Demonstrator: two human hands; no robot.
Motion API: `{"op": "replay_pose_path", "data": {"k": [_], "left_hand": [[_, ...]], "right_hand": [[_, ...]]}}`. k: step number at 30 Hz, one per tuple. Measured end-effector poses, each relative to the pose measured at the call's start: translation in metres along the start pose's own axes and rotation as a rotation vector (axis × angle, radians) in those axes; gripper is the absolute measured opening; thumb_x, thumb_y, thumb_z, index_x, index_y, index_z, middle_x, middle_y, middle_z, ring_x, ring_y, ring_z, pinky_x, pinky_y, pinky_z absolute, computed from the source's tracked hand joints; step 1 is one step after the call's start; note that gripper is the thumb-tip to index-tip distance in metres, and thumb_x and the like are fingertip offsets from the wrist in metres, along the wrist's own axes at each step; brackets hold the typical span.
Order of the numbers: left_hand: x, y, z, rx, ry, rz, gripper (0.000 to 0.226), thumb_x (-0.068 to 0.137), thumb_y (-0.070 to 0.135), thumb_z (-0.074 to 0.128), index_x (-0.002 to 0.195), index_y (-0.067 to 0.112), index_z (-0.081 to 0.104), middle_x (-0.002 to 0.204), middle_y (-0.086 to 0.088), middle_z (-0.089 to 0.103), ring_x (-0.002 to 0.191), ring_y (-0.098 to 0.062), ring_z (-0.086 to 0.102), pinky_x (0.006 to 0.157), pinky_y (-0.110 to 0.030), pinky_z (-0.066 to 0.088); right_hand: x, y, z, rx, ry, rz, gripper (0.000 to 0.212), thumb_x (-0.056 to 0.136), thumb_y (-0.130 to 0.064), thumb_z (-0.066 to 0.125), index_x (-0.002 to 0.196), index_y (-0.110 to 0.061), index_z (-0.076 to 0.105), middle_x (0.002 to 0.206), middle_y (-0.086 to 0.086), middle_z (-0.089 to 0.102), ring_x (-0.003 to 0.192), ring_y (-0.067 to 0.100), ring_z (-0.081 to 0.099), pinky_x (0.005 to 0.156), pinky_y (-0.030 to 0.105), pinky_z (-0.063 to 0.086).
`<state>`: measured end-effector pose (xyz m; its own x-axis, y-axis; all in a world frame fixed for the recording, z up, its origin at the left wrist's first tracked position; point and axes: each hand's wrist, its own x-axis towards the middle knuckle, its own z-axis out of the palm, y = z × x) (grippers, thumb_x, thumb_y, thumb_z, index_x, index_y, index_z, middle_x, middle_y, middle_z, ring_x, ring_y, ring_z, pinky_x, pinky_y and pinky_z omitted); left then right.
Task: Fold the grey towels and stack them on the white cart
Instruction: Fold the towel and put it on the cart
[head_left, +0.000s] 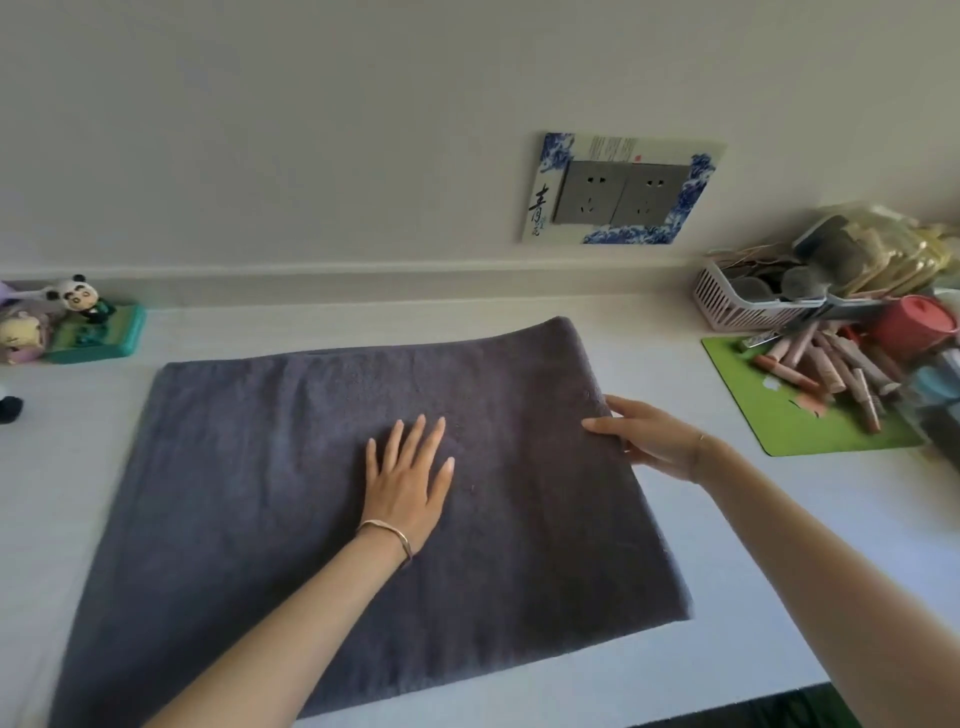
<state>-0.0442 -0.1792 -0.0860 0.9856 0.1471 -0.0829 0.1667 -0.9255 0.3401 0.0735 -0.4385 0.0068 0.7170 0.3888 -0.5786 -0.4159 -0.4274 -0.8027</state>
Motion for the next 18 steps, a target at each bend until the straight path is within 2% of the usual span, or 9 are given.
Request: {"op": "replay_pose_path", "data": {"k": [2,5,9,11,13,16,18], "left_hand": [[-0.016,-0.026,-0.011,0.064,-0.030,-0.115,0.069,0.086,0.062,-0.009,0.148,0.034,-0.003,0.158,0.007,-0.002,0.146,-0.019,-0.008,0.114,-0.048,-0.009],[-0.042,-0.071,-0.028,0.098,-0.052,-0.249,0.055,0.098,0.050,0.007,0.150,0.032,0.003,0.159,0.007,-0.002,0.146,-0.020,-0.005,0.116,-0.049,-0.003],[-0.081,-0.126,-0.042,0.024,0.003,-0.247,0.084,0.076,0.060,-0.013,0.148,0.032,0.020,0.157,0.008,0.012,0.146,-0.017,0.006,0.117,-0.041,0.005],[-0.099,-0.146,-0.047,-0.022,0.031,-0.274,0.077,0.082,0.058,-0.007,0.146,0.030,0.025,0.156,0.007,0.016,0.145,-0.015,0.009,0.117,-0.038,0.007],[-0.110,-0.157,-0.052,-0.182,0.071,-0.281,0.061,0.094,0.047,0.005,0.145,0.025,0.032,0.154,0.004,0.024,0.144,-0.015,0.014,0.118,-0.034,0.010],[-0.125,-0.169,-0.061,-0.604,0.181,-0.320,0.056,0.099,0.045,0.015,0.135,0.019,0.049,0.142,0.000,0.046,0.137,-0.015,0.034,0.114,-0.027,0.022],[-0.133,-0.169,-0.067,-0.769,0.229,-0.364,0.057,0.096,0.048,0.019,0.126,0.018,0.058,0.131,0.000,0.056,0.127,-0.012,0.046,0.105,-0.021,0.029]], "right_hand": [[-0.008,-0.025,0.018,0.116,-0.115,-0.063,0.034,0.094,-0.013,0.053,0.127,-0.017,0.054,0.120,0.004,0.066,0.111,0.023,0.063,0.097,0.040,0.050],[-0.015,-0.061,0.062,0.206,-0.241,-0.162,0.034,0.095,-0.010,0.048,0.127,-0.019,0.054,0.120,0.005,0.065,0.108,0.021,0.064,0.091,0.032,0.053],[-0.007,-0.094,0.146,0.236,-0.365,-0.234,0.035,0.095,-0.006,0.046,0.127,-0.018,0.052,0.112,0.006,0.065,0.096,0.016,0.064,0.086,0.025,0.052],[0.004,-0.101,0.191,0.199,-0.440,-0.253,0.034,0.094,-0.009,0.049,0.125,-0.020,0.054,0.109,0.006,0.062,0.098,0.018,0.060,0.086,0.026,0.049],[0.017,-0.099,0.231,0.141,-0.481,-0.243,0.037,0.094,-0.012,0.051,0.131,-0.019,0.050,0.101,0.006,0.060,0.089,0.017,0.059,0.079,0.027,0.048],[0.033,-0.086,0.286,-0.010,-0.452,-0.161,0.046,0.097,-0.016,0.050,0.141,-0.018,0.037,0.091,0.004,0.059,0.070,0.013,0.063,0.066,0.026,0.054],[0.045,-0.073,0.304,-0.177,-0.365,-0.177,0.043,0.099,-0.021,0.047,0.140,-0.015,0.037,0.096,0.007,0.061,0.075,0.015,0.062,0.069,0.027,0.054]]}}
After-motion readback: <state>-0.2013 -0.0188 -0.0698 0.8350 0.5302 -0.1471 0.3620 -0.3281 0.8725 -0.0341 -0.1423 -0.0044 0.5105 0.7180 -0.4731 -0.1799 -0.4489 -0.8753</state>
